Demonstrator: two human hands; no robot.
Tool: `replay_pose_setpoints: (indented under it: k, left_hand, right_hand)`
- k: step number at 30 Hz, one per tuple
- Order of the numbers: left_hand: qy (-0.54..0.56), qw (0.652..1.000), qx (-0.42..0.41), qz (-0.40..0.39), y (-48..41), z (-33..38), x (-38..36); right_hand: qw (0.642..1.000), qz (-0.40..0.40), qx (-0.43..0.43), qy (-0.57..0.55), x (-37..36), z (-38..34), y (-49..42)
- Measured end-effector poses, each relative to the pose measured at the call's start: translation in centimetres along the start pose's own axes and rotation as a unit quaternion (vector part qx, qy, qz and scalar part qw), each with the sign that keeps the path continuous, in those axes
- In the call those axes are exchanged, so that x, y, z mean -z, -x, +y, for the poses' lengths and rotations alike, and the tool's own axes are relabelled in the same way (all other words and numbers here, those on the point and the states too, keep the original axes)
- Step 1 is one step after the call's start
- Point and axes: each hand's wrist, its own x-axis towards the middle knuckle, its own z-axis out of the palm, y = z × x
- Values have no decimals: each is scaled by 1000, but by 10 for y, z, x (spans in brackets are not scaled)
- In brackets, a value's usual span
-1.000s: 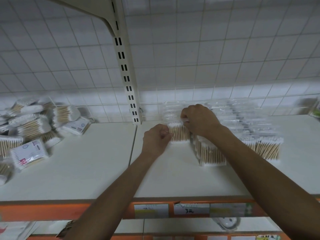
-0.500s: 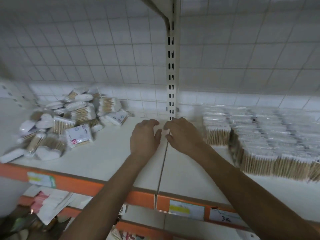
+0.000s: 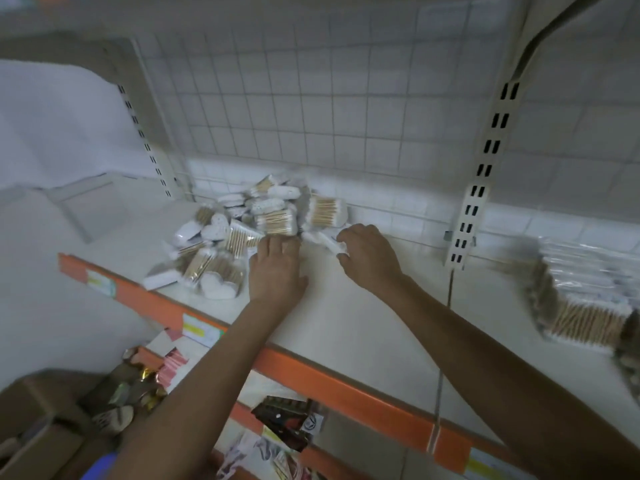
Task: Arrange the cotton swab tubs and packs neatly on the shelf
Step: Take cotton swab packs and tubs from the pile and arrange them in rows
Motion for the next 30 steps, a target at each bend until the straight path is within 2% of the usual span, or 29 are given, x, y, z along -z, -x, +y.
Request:
replay_pose_setpoints:
  k: [7,13,18,24,30]
  left_hand:
    - [-9,997,18,-71,-18,-37,3]
    - [-10,998,6,-56,-23,-45,-6]
    - [-12,999,-9,-52,-26,-53,-16]
    - [-1,1000,-10,-1,-23,-50,-18]
    - [92,994,-61,14,-23,-16,-5]
  right_hand:
    - [997,61,-24,49,-25,-8,-63]
    - [995,44,-83,38,-42,-5,-79]
    - [994,57,-86,31,-45,-2,-82]
    - [992,81,-93,-38,-42,1,-71]
    - [972,118,-132,-153,-16,10,-34]
